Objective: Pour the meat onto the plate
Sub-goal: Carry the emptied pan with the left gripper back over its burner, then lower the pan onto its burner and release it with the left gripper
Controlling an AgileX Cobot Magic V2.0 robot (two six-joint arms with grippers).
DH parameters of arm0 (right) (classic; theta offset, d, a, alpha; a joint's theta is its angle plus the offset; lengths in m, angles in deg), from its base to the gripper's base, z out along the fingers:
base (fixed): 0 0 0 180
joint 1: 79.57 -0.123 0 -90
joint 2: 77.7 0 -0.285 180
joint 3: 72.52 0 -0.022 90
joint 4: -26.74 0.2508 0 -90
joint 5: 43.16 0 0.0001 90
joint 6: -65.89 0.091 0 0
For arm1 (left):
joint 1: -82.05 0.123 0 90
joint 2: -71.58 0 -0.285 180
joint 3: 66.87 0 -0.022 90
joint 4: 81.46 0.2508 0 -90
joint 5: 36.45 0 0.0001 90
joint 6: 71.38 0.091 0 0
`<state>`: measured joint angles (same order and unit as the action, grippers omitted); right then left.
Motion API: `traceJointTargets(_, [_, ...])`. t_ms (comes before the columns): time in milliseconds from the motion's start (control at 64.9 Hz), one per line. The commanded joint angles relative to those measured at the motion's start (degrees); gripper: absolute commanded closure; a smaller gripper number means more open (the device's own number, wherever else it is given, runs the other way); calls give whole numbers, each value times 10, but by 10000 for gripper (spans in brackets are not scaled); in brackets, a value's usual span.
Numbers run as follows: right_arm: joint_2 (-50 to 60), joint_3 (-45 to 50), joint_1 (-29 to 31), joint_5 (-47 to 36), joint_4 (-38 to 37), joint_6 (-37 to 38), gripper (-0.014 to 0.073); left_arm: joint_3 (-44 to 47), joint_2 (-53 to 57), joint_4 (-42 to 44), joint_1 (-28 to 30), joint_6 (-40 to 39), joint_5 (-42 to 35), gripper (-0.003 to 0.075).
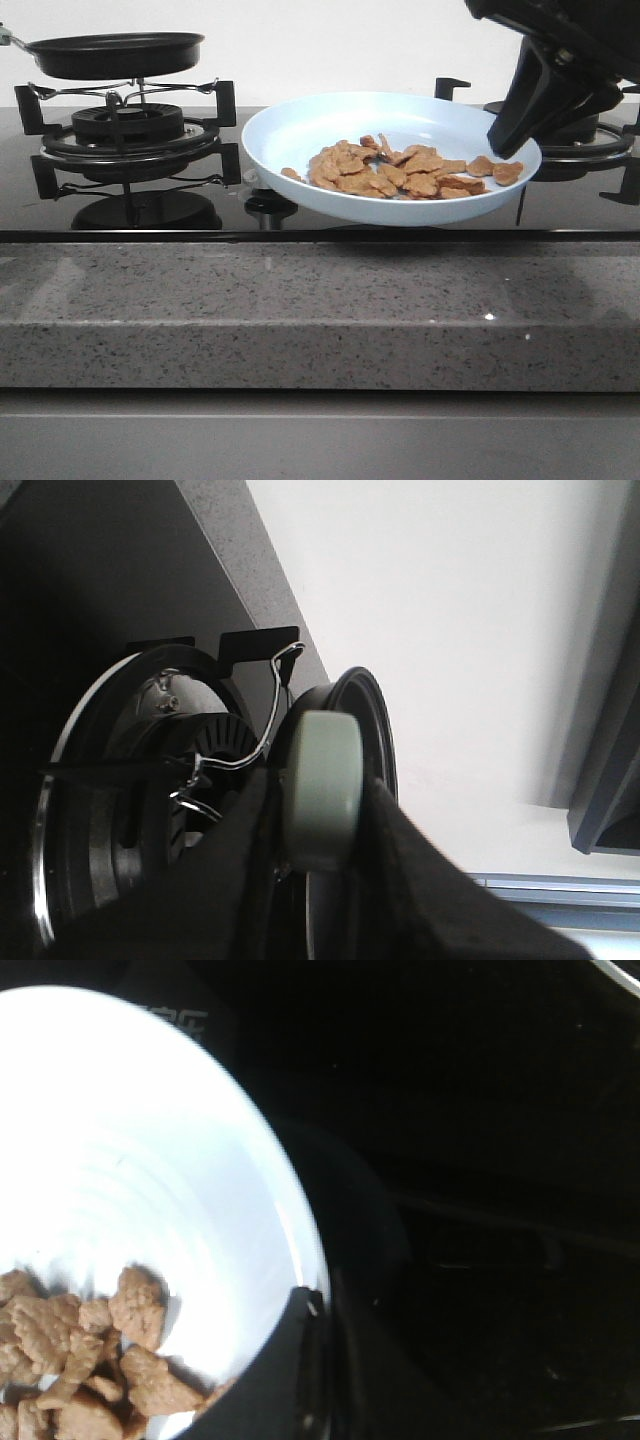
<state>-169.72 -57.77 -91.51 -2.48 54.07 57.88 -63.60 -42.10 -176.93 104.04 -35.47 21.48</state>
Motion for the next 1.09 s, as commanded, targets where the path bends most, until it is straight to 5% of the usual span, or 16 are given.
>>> traceJointTargets(0, [21, -14, -1, -13, 12, -4, 654, -20, 28, -44, 0, -1, 33, 741])
traceJointTargets(462, [21, -14, -1, -8, 12, -4, 654, -20, 28, 10, 0, -1, -2, 727])
traceJointTargets(816, [21, -14, -1, -8, 12, -4, 654, -20, 28, 10, 0, 14, 31, 289])
traceJointTargets(1078, [21, -14, -1, -8, 12, -4, 654, -20, 29, 15, 0, 15, 71, 248])
